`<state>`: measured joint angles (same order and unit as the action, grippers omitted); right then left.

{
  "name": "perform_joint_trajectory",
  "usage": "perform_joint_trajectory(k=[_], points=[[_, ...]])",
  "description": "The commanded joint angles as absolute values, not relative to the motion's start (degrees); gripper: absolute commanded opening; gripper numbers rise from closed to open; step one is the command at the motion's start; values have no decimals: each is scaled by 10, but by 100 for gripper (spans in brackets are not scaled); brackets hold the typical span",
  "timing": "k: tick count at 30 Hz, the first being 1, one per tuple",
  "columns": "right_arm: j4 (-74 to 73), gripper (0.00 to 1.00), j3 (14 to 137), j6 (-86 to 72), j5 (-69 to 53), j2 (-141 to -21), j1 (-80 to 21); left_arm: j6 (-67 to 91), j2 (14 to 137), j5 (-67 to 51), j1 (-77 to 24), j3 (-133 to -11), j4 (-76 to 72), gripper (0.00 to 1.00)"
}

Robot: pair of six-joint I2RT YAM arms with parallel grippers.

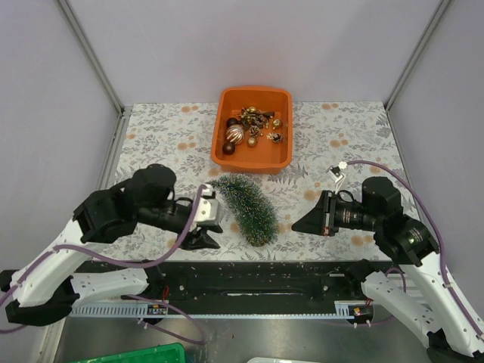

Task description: Decorate the small christmas tree

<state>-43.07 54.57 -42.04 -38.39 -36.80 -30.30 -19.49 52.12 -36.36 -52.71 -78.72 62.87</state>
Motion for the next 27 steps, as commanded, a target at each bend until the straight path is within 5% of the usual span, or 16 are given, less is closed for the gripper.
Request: perform_joint_trajectory(k=[1, 7, 27], points=[[-327, 7, 531, -496, -424, -352, -301, -217, 561, -276, -621, -809, 579, 44], [-259, 6, 508, -540, -441, -348, -301, -229, 616, -201, -739, -813, 542, 47], [-59, 5, 410, -659, -479, -310, -301, -185, 660, -197, -768, -684, 349, 64]])
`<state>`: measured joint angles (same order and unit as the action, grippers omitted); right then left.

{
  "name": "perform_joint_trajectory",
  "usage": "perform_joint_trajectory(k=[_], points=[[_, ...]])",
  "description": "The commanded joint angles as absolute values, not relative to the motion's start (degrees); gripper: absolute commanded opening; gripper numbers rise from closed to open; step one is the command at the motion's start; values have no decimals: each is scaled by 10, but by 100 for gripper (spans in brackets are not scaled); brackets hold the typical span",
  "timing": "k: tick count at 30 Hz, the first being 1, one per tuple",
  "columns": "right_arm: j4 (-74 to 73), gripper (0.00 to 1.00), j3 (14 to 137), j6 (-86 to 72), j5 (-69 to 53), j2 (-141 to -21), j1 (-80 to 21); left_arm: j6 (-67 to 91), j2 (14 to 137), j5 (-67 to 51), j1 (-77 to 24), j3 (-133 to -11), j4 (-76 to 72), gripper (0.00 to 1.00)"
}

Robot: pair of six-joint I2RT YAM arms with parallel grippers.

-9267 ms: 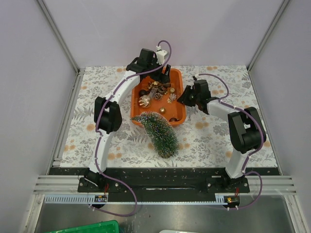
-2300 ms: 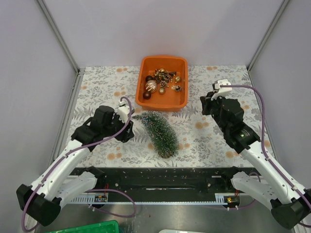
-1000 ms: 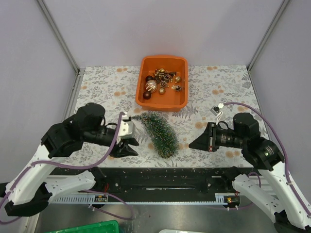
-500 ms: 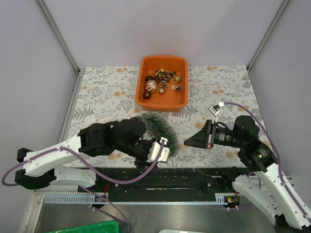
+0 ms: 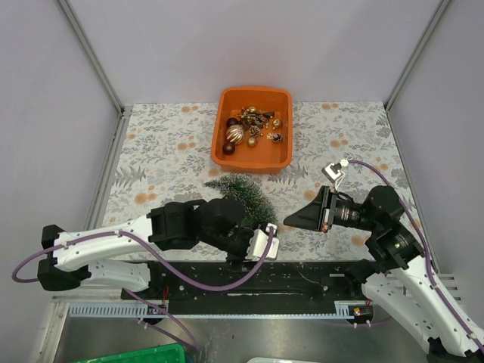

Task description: Decorate the small christmas tree

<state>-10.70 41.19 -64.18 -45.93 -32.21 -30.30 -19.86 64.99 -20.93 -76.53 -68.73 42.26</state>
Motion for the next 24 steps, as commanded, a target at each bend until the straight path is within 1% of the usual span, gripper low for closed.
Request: perform_joint_trajectory(k=[1, 5, 9, 13, 18, 21, 24], points=[[-58, 5, 409, -660, -481, -309, -302, -181, 663, -185, -768, -685, 338, 64], [-55, 5, 401, -666, -488, -301, -301, -174, 675, -162, -768, -689, 322, 64], [-47, 4, 395, -671, -495, -295, -301, -166, 687, -170, -768, -689, 318, 63], [-44, 4, 390, -673, -497, -289, -301, -156, 700, -190, -768, -695, 319, 60], [-33, 4, 385, -676, -497, -283, -301, -158, 708, -212, -768, -701, 336, 46], [-33, 4, 380, -677, -500, -281, -301, -162, 706, -208, -768, -700, 343, 31], [-42, 4, 377, -671, -503, -276, -301, -170, 697, -202, -768, -698, 366, 19]])
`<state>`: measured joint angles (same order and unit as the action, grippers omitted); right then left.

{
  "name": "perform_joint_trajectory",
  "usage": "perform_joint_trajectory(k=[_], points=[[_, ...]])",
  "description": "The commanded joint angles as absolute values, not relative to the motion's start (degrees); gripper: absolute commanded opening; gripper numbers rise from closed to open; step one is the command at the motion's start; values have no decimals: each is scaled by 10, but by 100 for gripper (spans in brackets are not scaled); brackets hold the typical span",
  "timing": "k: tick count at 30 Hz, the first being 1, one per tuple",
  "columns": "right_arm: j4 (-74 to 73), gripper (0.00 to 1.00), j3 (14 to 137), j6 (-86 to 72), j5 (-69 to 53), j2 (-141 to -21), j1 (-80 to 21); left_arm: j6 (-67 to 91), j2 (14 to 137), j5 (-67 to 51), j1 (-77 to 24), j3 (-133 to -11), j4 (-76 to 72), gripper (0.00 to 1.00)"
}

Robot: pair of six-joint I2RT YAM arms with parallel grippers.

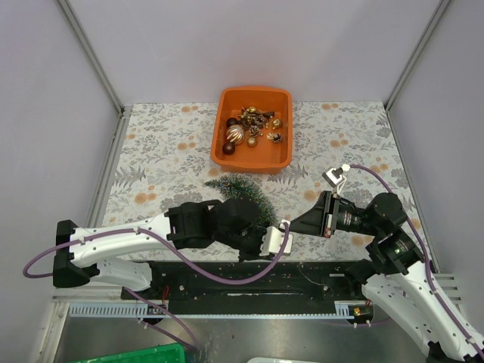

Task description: Decorate the small christmas tree

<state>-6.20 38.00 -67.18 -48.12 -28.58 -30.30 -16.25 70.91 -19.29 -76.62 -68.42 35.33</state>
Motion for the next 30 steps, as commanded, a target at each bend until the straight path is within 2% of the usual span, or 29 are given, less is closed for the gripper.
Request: perform_joint_trajectory(k=[1, 15, 20, 26, 30], points=[[-49, 4, 377, -665, -503, -275, -301, -175, 692, -200, -768, -696, 376, 17], [-143, 4, 385, -611, -498, -281, -301, -240, 589, -266, -756, -652, 505, 15], [-149, 4, 375, -599, -486, -298, -301, -267, 546, -248, -746, -621, 545, 14], [-126, 3, 367, -605, -485, -325, -301, -261, 482, -204, -678, -574, 544, 7], [-97, 3, 363, -620, -490, -340, -301, -236, 455, -176, -649, -553, 479, 14]])
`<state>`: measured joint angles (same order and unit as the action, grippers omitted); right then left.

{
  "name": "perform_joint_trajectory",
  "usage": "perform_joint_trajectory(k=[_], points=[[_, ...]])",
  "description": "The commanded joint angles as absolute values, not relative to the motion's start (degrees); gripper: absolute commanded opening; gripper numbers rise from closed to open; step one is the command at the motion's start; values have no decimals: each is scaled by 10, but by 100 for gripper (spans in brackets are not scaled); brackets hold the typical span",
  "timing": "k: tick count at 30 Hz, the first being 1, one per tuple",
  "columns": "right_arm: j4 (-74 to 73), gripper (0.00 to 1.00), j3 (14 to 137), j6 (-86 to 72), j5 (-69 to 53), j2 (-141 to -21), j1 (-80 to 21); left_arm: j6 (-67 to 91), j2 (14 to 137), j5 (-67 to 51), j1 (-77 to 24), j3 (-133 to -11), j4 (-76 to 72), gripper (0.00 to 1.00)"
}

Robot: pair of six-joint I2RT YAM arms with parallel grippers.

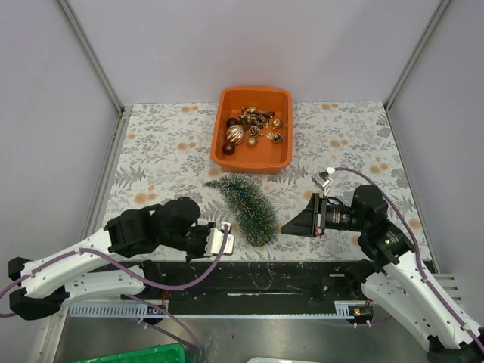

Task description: Decorate the small christmas tree

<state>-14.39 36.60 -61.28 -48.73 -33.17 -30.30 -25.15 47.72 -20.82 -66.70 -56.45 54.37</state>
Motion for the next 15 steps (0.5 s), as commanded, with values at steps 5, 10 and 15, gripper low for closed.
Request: perform_joint_trajectory(k=[5, 10, 15], points=[[-62, 3, 359, -639, -492, -347, -301, -194, 452, -211, -649, -536, 413, 51], [-17, 3, 352, -668, -498, -339, -302, -170, 436, -226, -656, -485, 328, 82], [32, 3, 342, -692, -518, -337, -301, -189, 447, -207, -697, -471, 257, 88]])
